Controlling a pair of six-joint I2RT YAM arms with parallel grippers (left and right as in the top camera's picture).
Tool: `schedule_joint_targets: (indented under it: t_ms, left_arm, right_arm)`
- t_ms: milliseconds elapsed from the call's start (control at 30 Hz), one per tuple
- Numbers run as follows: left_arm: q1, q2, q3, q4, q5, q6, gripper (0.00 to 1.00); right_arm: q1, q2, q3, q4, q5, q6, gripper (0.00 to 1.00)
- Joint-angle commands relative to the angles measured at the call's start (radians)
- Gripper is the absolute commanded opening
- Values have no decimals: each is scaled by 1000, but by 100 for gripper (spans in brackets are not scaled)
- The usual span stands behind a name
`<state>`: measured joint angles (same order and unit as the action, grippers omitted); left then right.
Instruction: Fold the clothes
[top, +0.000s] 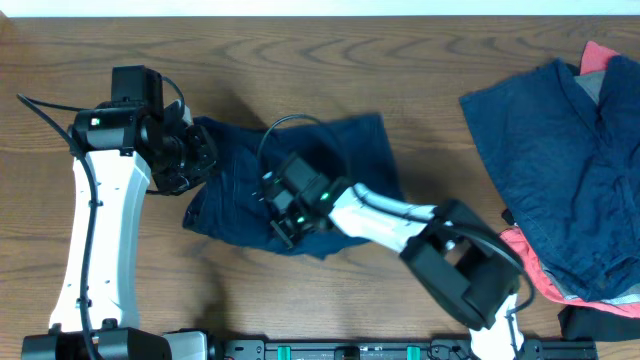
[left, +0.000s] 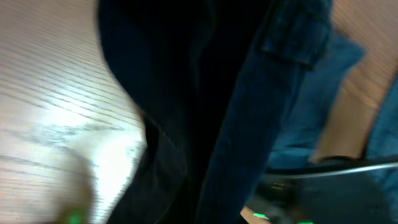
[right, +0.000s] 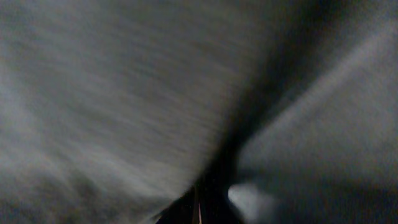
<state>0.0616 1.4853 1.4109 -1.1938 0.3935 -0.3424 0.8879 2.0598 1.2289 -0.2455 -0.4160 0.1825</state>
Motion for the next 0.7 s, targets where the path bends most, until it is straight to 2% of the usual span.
schedule_joint_targets:
  t_ms: [0,100,233,500,667]
  left_arm:
    - [0,3,29,-2,93,9,6]
    - [0,3,29,-2,93,10,6]
    - [0,3,29,-2,93,10,6]
    - [-1,3,28,2,81,10,6]
    - [-3,3,24,6,82,9,6]
  right_arm:
    - [45,24,-3,49,-1,53,1]
    - [48,15,5,50,14,53,2]
    - [3,-52,17,-42,73,53,4]
    - [-232,-321,18,-348,253,28,9]
    - [-370,-330,13,-528,340,-1,7]
